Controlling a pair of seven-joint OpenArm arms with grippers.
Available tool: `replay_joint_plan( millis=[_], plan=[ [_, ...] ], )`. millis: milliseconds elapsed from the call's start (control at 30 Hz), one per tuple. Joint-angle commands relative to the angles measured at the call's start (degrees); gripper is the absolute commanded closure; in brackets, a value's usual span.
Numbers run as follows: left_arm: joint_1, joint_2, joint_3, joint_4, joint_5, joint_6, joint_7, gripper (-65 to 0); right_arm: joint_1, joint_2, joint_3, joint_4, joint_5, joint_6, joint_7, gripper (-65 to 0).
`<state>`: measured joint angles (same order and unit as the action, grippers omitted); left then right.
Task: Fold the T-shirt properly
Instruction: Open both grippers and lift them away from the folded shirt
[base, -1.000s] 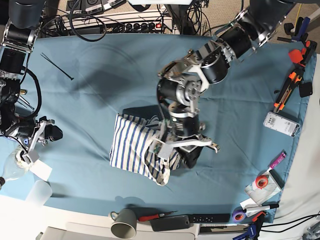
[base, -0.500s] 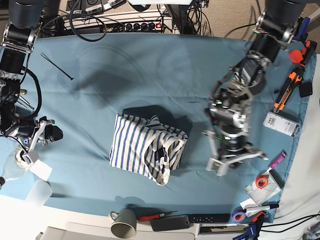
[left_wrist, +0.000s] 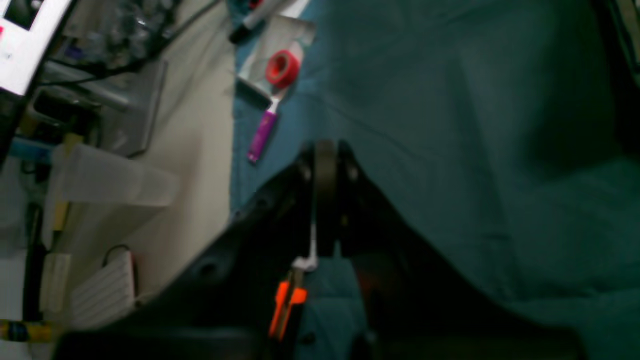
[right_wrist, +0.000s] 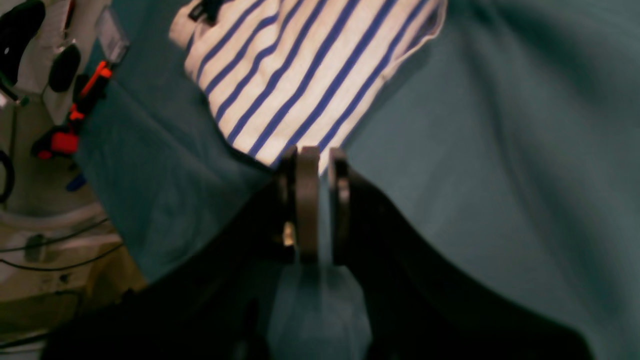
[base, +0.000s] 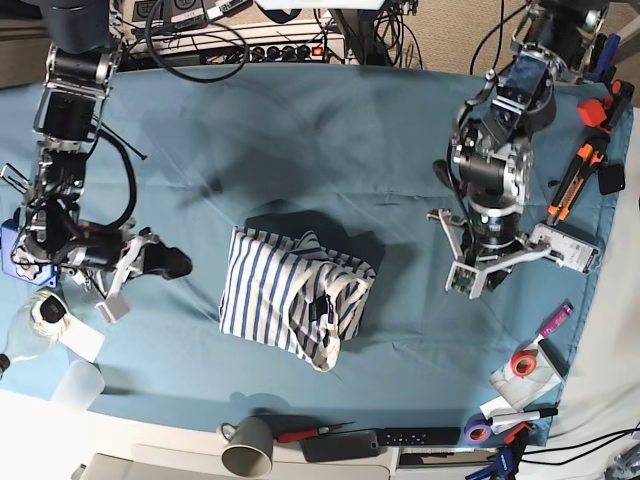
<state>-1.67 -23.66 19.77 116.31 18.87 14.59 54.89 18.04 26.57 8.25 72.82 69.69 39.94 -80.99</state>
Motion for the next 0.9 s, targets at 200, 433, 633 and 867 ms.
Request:
replay_joint_plan(
  millis=[200, 433, 633, 867],
  plan=[
    [6.1, -0.3, -0.5, 7.5, 2.4, 0.3, 0.3, 0.0, -5.3, 0.9, 0.5, 9.8, 1.2, 0.1, 1.0, -4.0],
    [11.0, -0.3, -1.2, 8.0, 4.0, 0.3, 0.2, 0.0, -13.0, 0.9, 0.5, 20.7, -2.3, 0.1, 1.0, -4.0],
    [15.5, -0.3, -7.4, 8.0, 1.7, 0.3, 0.2, 0.0, -19.8, 0.9, 1.1, 26.4, -3.5, 0.1, 1.0, -4.0],
    [20.9, -0.3, -14.3, 8.1, -4.6, -2.7, -0.1, 0.0, -28.6, -0.5, 8.8, 33.8, -3.0, 0.1, 1.0, -4.0]
  ],
)
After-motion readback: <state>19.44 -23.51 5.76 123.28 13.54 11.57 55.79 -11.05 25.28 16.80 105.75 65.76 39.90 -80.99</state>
